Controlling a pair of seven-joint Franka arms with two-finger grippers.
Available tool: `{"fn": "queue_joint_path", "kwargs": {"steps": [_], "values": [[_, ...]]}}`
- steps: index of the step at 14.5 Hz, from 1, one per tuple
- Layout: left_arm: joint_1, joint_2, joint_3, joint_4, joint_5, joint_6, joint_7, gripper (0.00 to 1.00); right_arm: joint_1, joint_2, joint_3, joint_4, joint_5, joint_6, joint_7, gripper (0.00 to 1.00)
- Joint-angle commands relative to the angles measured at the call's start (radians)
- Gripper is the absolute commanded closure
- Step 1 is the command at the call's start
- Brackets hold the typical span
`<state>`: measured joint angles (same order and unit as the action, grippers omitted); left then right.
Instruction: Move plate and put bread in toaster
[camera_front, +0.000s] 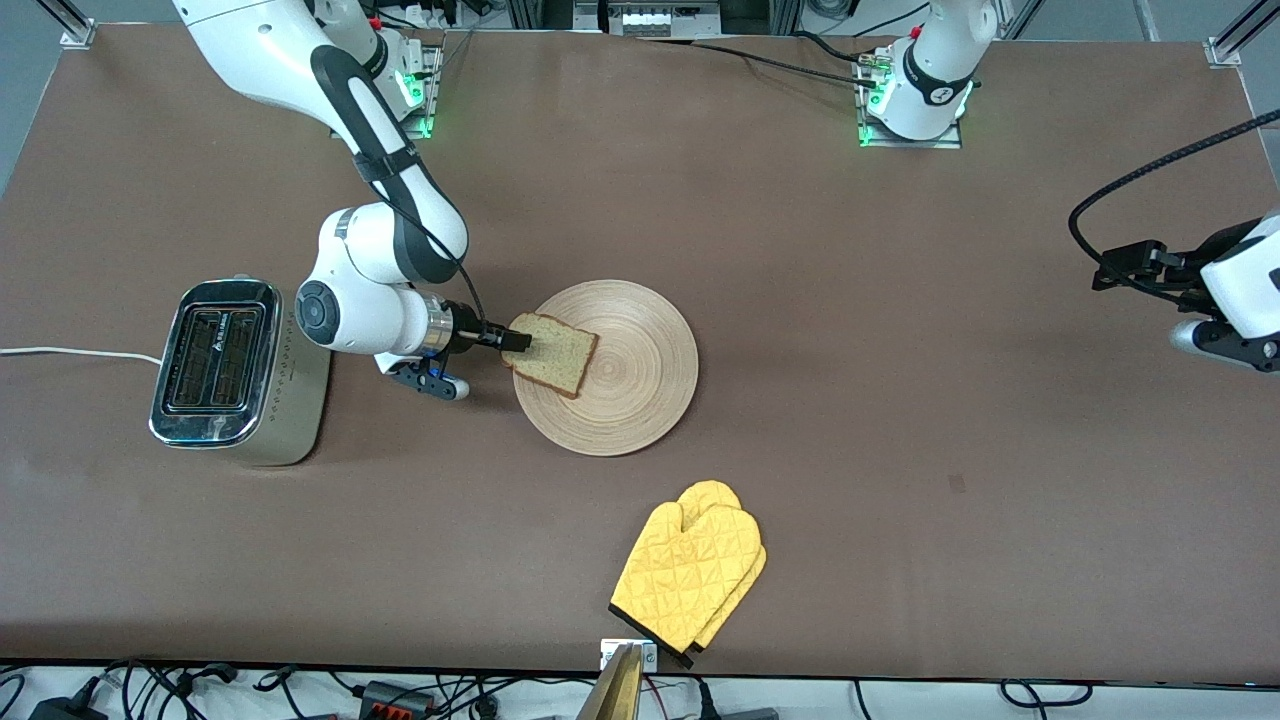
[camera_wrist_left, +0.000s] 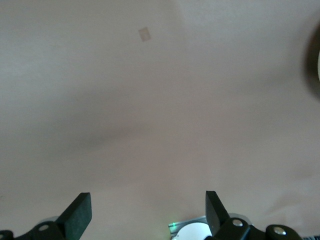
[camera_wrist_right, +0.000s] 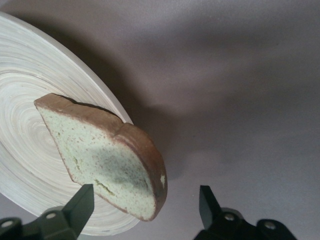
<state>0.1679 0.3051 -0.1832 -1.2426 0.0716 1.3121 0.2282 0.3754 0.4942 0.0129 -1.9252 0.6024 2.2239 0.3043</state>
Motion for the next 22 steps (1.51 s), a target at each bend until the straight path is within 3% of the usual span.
{"fn": "queue_joint_path", "kwargs": {"steps": [1,3,5,8,17,21,22], "values": [[-0.034,-0.141,0.054,-0.182,0.028,0.126,-0.074,0.00,0.010,0.018,-0.002,0.015,0.028,0.010,0.007,0.10],[-0.031,-0.222,0.054,-0.306,0.010,0.208,-0.221,0.00,0.022,0.033,-0.002,0.032,0.030,0.010,0.006,0.15],[-0.022,-0.273,0.056,-0.394,-0.021,0.315,-0.242,0.00,0.022,0.040,-0.002,0.040,0.030,0.007,0.006,0.27],[0.033,-0.319,0.057,-0.466,-0.149,0.334,-0.242,0.00,0.022,0.040,-0.002,0.041,0.030,0.006,0.006,0.49],[0.035,-0.319,0.051,-0.459,-0.151,0.323,-0.257,0.00,0.019,0.037,-0.004,0.080,0.025,-0.015,-0.010,0.82],[0.035,-0.320,0.050,-0.460,-0.148,0.323,-0.259,0.00,0.008,0.018,-0.016,0.156,-0.004,-0.145,-0.007,0.95],[0.035,-0.319,0.047,-0.457,-0.148,0.322,-0.257,0.00,0.007,0.012,-0.031,0.190,-0.048,-0.192,-0.007,0.99]]}}
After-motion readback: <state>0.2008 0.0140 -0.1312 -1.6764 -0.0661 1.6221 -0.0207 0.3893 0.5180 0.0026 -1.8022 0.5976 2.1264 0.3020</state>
